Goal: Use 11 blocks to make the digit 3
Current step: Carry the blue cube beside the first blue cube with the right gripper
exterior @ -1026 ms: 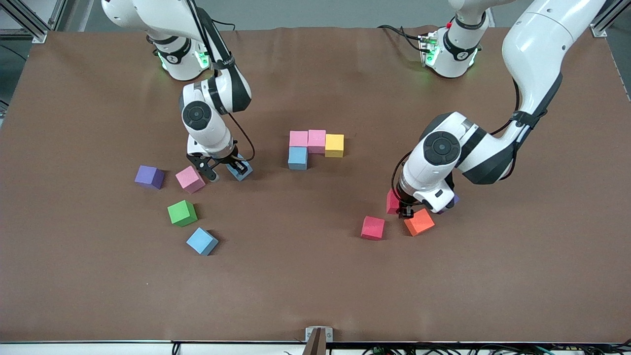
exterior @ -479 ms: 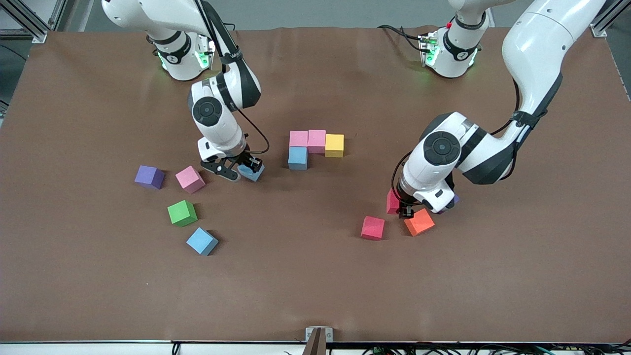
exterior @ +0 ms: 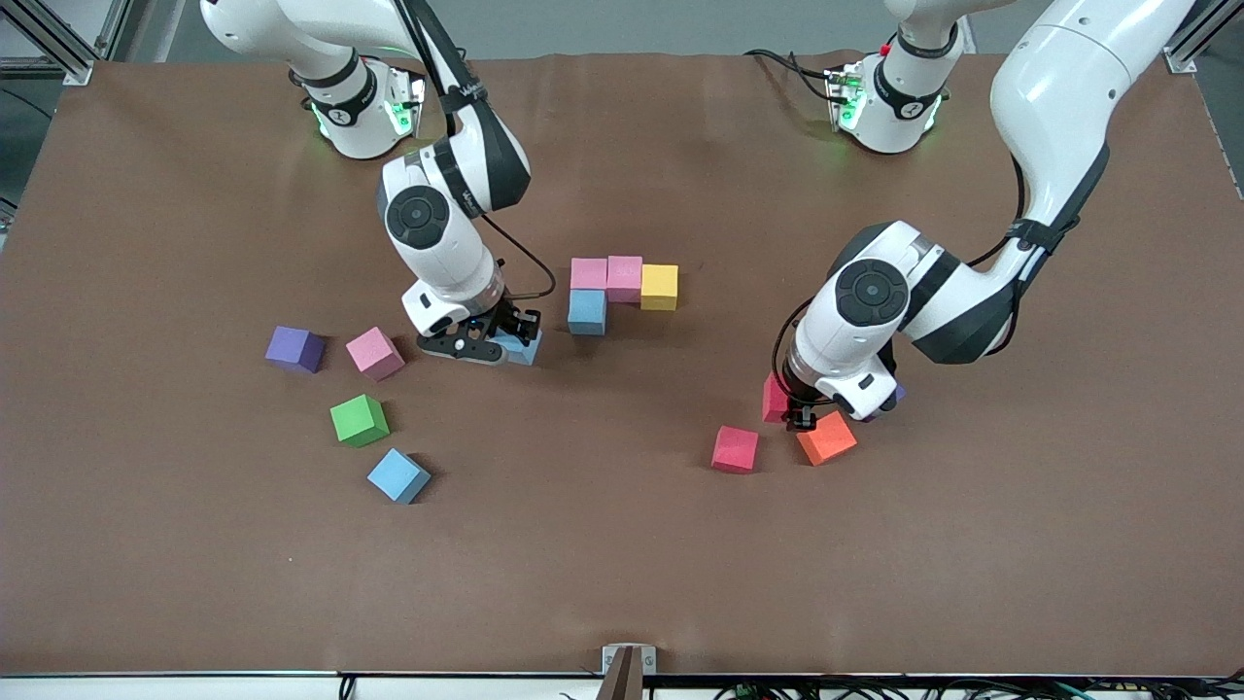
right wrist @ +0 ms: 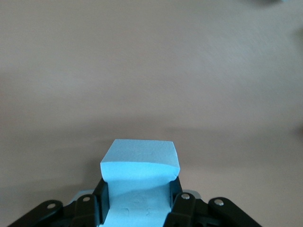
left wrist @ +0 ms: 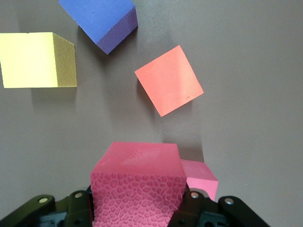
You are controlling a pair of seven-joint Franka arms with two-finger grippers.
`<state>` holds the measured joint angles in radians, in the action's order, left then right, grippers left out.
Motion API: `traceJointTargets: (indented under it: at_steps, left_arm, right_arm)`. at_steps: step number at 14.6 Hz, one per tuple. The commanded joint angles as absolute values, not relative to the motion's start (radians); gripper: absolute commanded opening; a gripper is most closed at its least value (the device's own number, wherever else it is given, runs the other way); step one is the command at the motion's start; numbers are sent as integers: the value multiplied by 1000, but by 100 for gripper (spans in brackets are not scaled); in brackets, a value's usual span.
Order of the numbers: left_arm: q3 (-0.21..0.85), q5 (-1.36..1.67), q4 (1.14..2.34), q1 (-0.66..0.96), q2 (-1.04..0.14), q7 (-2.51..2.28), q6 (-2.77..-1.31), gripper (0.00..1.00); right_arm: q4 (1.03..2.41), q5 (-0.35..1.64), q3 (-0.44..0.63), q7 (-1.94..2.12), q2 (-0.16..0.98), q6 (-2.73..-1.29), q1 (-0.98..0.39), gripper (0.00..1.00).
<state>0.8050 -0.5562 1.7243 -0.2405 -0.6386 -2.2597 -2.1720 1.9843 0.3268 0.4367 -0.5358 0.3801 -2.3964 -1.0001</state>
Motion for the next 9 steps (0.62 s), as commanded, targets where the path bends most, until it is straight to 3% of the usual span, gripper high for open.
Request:
traceJointTargets:
  at_steps: [1,4,9]
  left_arm:
    - [811,-569,1730,-250,-635,-2267,-2180,47]
    - [811,-569,1730,-250,-635,-2267,-2180,47]
    - [811,-569,1730,-250,-637,-2267,-2180,47]
  right_arm:
    - [1853,330,436,-523,500,-2381,-1031,1]
    - [1798,337,436,-525,555,-2372,-1045,1]
    - [1637,339,434,-568,653,-2220,-1048,1]
